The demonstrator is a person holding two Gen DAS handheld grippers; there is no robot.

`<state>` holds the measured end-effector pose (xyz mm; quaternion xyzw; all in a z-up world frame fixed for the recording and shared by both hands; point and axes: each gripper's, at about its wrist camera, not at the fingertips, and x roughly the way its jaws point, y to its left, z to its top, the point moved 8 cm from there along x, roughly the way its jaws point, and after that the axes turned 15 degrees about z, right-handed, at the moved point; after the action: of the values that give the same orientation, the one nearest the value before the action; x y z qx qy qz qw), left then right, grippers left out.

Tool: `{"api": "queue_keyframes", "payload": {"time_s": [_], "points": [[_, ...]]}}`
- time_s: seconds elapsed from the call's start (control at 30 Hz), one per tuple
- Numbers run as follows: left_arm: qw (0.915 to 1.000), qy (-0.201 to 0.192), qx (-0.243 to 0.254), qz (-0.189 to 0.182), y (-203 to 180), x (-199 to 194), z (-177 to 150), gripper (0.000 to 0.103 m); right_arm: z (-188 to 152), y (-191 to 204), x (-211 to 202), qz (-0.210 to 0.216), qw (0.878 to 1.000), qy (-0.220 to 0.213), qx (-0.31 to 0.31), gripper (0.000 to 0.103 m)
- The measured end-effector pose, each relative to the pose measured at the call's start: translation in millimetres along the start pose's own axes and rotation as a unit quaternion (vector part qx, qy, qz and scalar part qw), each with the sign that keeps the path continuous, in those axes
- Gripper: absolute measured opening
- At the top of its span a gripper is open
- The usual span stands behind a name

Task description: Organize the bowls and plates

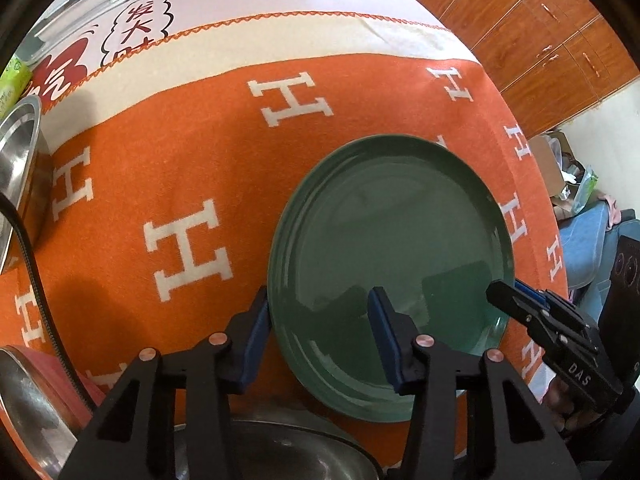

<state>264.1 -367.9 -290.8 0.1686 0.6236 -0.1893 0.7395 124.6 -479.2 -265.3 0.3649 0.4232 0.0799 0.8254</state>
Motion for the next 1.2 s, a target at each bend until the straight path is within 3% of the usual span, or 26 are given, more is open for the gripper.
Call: {"api": "queue_keyframes", "payload": {"time_s": [0.13, 0.27, 0.77, 1.03, 1.2], "points": [[0.9999, -0.001, 0.004, 0.01, 3.4, -1.4, -0.6, 0.036, 0.3, -0.8, -1.3, -0.013, 1.0, 0.01, -0.006, 0.014], [0.9999, 0.002, -0.014, -0.007, 5.4, -6.3, -2.0, 0.03, 2.8, -2.6, -7.1, -0.026, 1.0, 0.004, -0.01, 0.014], [0.994, -0.092, -0.009, -0.059, -16.3, -80.0, -12.8, 0.03, 5.0, 10.6, -61.6, -0.027, 0.998, -0.06, -0.013, 0.014], [0.9884, -0.136, -0.018, -0.066, -10.8, -123.4, -33.7, 0.03, -0.6, 41.6, -83.6, -0.022, 0.996, -0.081, -0.039, 0.014], [0.9837, -0.163, -0.049, -0.057, 1.9, -146.5, -56.8, 0.03, -12.3, 68.4, -89.4, -0.016, 0.993, -0.075, -0.084, 0.015]]}}
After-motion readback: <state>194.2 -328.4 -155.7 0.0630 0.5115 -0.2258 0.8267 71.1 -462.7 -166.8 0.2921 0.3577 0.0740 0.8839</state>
